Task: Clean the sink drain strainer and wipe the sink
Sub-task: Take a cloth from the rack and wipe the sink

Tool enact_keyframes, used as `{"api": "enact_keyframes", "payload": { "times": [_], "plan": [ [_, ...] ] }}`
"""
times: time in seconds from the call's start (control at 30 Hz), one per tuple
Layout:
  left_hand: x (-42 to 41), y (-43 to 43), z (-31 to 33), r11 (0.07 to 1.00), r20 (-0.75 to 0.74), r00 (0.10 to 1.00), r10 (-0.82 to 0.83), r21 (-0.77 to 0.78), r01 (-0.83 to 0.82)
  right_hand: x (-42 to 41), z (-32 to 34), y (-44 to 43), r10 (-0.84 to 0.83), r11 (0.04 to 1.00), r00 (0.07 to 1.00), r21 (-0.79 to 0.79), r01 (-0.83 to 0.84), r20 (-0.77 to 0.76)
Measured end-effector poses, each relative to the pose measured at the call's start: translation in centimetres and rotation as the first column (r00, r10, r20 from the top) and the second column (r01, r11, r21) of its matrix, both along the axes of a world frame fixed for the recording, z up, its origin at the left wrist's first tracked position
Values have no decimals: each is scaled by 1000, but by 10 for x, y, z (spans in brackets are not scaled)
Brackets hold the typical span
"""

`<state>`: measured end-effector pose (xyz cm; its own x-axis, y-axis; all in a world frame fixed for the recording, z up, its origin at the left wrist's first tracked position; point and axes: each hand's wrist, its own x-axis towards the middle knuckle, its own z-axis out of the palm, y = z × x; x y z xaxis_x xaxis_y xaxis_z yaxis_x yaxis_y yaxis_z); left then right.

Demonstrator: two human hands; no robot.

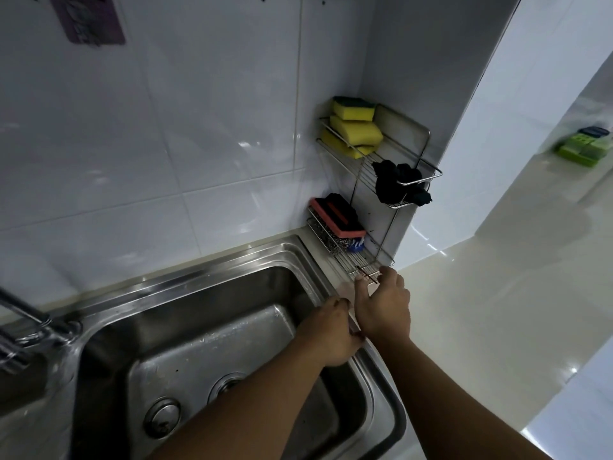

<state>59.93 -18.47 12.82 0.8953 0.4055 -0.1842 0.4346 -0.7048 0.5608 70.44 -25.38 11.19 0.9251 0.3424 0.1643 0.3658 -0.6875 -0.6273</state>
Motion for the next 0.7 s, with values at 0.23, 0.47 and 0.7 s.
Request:
{"api": "enact_keyframes", "payload": {
  "times": [0.23,0.47,0.7],
  "plan": [
    [-49,11,9,999,-13,999,39,25,-39,-49,19,2,8,999,995,49,-13,96],
    [-120,37,13,993,-16,993,114,41,-113,-106,33,19,94,993,991,63,-100,95],
    [-172,66,21,981,22,983,184,52,-185,-134,66,29,151,979,975,114,-171,166]
  ]
}}
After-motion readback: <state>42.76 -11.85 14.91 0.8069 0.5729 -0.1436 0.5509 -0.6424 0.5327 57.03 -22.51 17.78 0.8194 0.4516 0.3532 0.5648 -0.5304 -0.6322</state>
